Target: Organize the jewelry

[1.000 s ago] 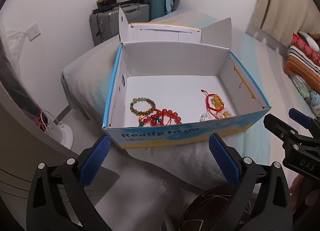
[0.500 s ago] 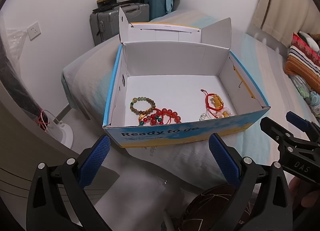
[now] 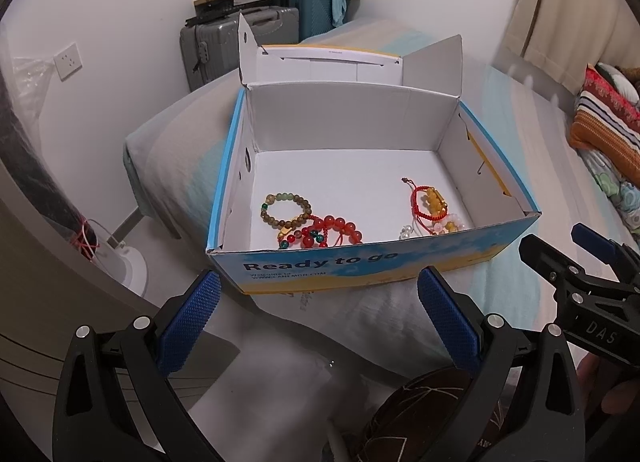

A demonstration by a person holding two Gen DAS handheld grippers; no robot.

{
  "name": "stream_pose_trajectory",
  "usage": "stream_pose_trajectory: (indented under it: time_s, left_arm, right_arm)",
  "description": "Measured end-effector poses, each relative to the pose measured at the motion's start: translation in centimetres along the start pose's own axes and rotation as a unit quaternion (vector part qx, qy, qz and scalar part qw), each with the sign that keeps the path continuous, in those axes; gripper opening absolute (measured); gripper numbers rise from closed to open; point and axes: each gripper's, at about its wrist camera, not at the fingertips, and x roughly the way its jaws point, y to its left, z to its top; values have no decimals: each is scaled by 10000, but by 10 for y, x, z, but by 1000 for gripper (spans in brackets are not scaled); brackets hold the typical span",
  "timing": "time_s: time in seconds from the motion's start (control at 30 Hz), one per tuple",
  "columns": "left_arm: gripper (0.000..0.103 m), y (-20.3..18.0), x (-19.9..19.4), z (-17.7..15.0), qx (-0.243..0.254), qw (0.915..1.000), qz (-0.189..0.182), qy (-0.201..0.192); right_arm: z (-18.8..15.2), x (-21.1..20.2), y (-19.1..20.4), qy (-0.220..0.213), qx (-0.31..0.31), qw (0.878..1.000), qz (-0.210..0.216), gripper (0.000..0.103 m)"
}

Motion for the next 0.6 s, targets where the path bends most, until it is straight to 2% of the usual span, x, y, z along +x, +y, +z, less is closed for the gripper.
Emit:
stream_pose_trajectory:
  time_s: [0.13,0.3,0.43,0.6]
  left_arm:
    - [97,1,-1,-1,-35,10000,-4,-63]
    - [97,-7,-8,0,193,9992,188,-295]
    - [97,-4,-6,2,42,9999,9,-168]
    - [97,-3,-1,3,-32,10000,11,-9]
  right_arm:
    - [0,0,0,-1,1,10000,-3,95]
    - [0,0,-1,4,27,10000,-26,95]
    - [0,1,-1,10,64,10000,-43,95]
    - [0,3,-1,24,77,10000,-52,95]
